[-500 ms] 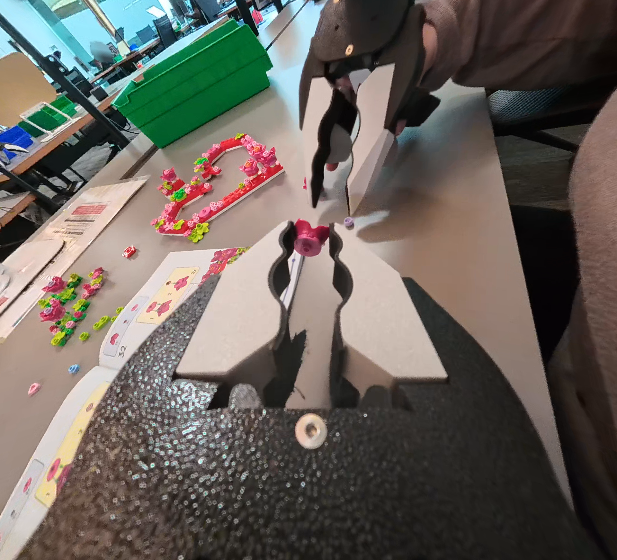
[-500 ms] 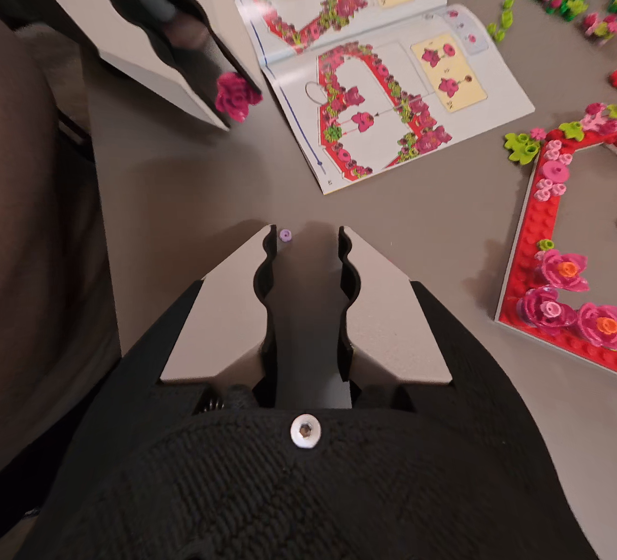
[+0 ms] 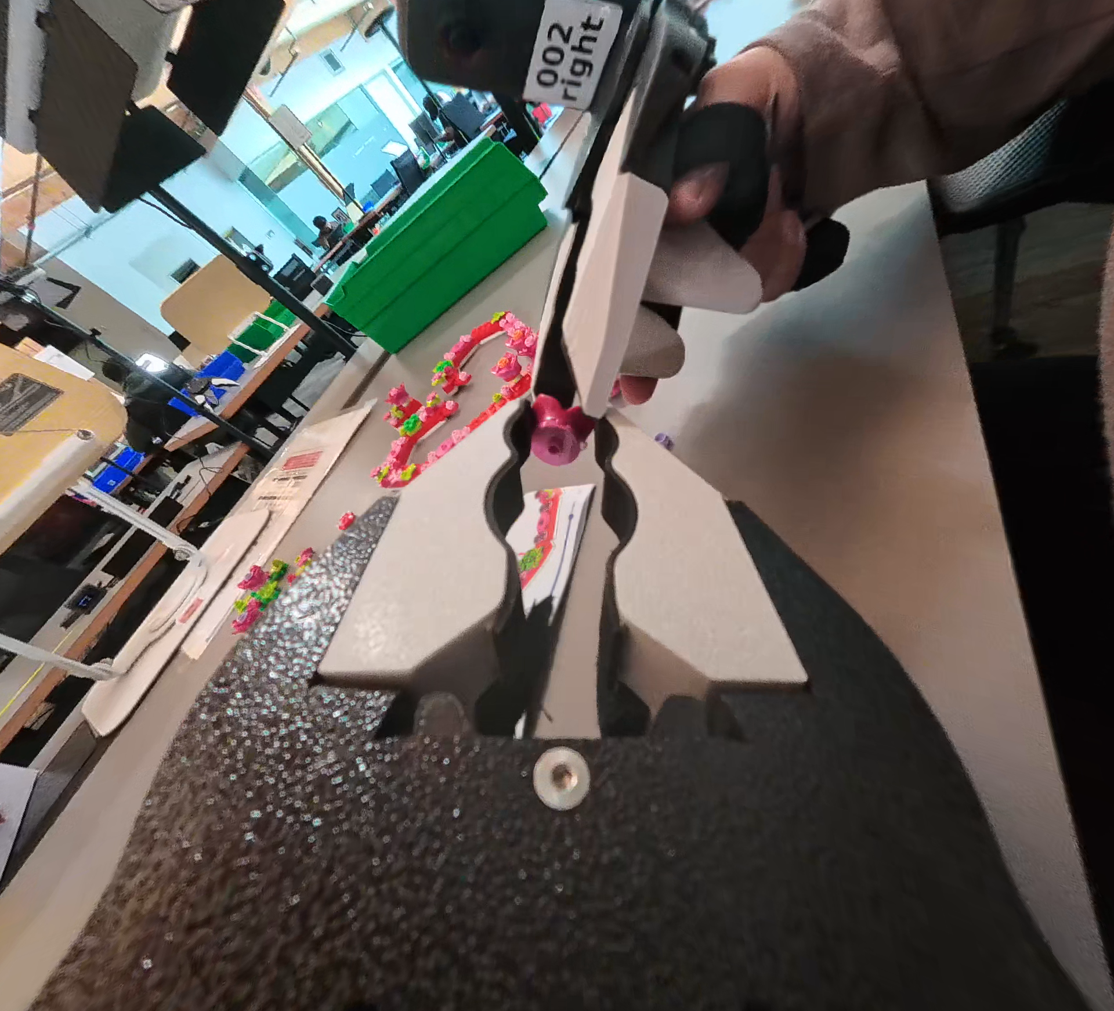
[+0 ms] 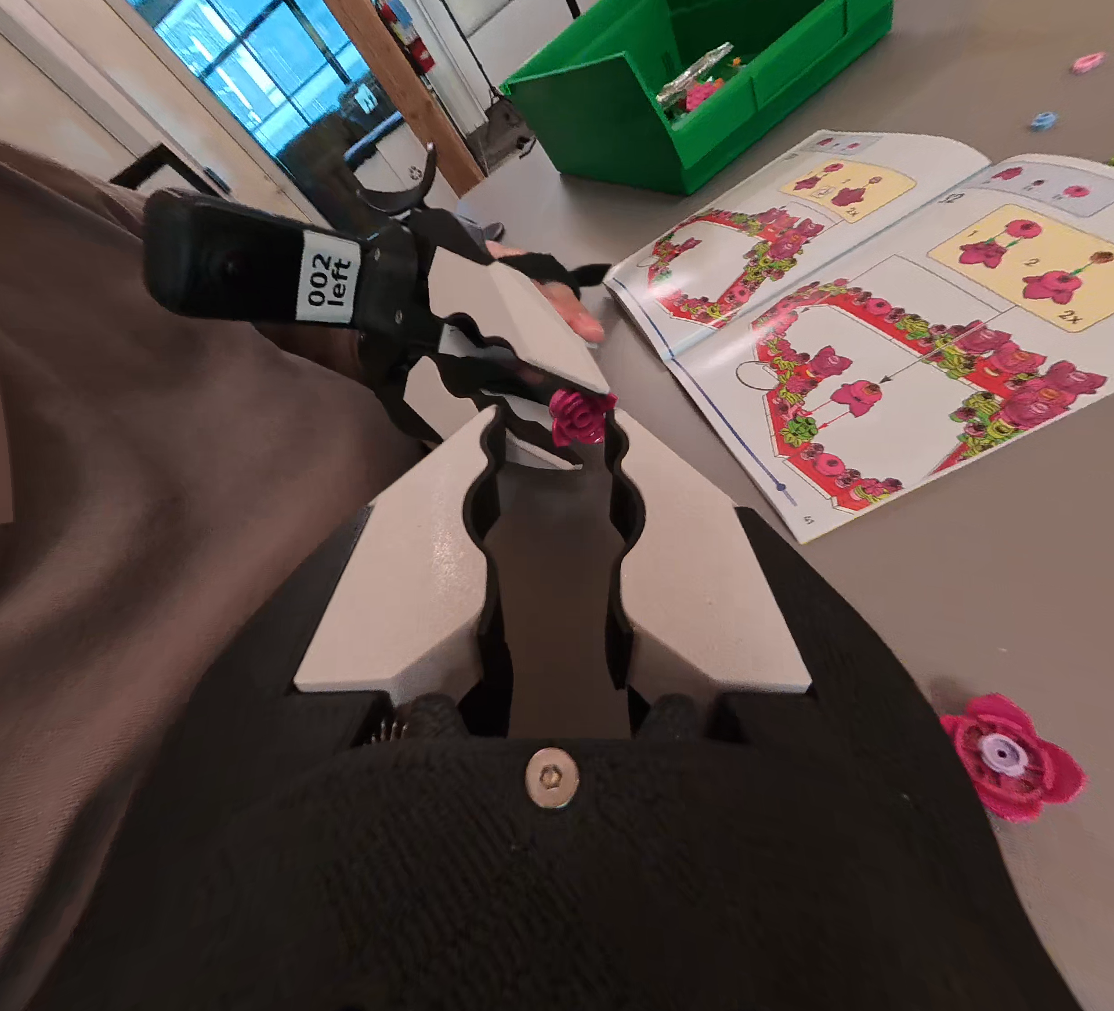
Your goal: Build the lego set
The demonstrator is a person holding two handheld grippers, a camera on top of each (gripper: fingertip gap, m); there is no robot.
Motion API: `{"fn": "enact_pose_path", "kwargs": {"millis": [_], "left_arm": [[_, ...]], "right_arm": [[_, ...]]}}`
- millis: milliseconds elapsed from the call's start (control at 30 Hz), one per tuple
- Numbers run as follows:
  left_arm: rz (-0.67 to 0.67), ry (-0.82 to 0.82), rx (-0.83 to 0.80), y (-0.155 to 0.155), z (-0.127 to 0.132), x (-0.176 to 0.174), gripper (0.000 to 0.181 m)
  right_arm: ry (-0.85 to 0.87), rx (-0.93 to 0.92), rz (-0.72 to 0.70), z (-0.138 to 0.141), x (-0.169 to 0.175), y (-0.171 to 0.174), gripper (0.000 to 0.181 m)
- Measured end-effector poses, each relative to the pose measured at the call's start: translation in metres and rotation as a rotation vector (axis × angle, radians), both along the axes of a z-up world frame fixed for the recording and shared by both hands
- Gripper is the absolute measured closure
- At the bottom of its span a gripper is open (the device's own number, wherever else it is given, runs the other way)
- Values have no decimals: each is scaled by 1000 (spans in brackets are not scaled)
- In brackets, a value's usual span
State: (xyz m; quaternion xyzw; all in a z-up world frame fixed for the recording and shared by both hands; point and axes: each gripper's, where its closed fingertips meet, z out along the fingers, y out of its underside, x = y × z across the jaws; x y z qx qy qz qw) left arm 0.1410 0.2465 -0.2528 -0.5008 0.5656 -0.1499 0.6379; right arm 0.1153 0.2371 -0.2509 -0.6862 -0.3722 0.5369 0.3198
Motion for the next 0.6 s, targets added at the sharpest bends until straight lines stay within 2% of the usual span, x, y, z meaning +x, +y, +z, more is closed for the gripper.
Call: {"fn": "enact_pose_path", "kwargs": {"millis": [167,200,333,400,433,500,600], "left_arm": [[-31,-16,24,-6,10,4,163],[-40,-27,9,-7,12,6,163],[-78,-74,-69,-13,18,12,162],[-106,-124,-152,-17,20,15,155],[-114,-129,-198,-18,19,16,145],[-108,-126,-265,-16,15,16,128],[-75,-126,-314,-7,11,13,121]], "right_arm": [[39,-39,3,9,5,-1,159],[33,-25,-1,9,6,0,164],[-10,42,2,13,11,-3,165],[-51,95,10,14,16,-5,165],[-75,126,6,15,20,-4,165],[-167,204,-32,13,36,4,165],[-517,390,-89,-14,77,23,165]]}}
